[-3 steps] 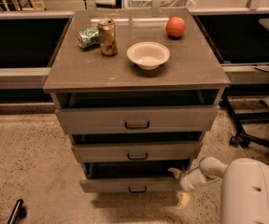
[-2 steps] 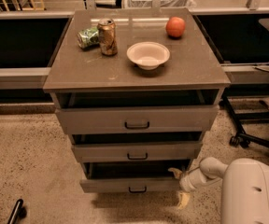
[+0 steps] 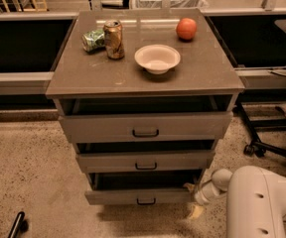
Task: Open bottom drawer
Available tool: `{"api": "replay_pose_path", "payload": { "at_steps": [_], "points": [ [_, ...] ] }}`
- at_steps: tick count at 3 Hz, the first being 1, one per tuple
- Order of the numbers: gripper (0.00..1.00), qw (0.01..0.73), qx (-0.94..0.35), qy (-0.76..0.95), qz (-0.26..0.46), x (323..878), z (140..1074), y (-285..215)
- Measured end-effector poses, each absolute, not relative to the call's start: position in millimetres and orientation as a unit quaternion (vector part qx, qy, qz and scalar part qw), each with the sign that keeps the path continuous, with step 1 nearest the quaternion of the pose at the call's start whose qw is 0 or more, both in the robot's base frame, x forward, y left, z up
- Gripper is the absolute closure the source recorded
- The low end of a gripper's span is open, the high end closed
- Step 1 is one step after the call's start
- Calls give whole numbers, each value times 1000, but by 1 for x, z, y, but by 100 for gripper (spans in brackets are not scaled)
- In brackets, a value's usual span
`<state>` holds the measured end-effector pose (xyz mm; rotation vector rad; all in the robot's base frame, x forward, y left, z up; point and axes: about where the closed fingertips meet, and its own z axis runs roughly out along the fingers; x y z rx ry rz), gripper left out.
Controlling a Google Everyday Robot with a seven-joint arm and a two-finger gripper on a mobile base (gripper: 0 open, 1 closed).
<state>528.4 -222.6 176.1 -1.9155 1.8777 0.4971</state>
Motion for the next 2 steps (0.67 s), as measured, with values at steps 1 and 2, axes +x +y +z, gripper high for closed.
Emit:
{"api": "replay_pose_path", "payload": {
  "at_steps": [1, 2],
  "points": [
    [40, 209, -686, 671, 189, 526, 172, -225],
    [59, 209, -690, 665, 196, 524, 177, -222]
  ]
}}
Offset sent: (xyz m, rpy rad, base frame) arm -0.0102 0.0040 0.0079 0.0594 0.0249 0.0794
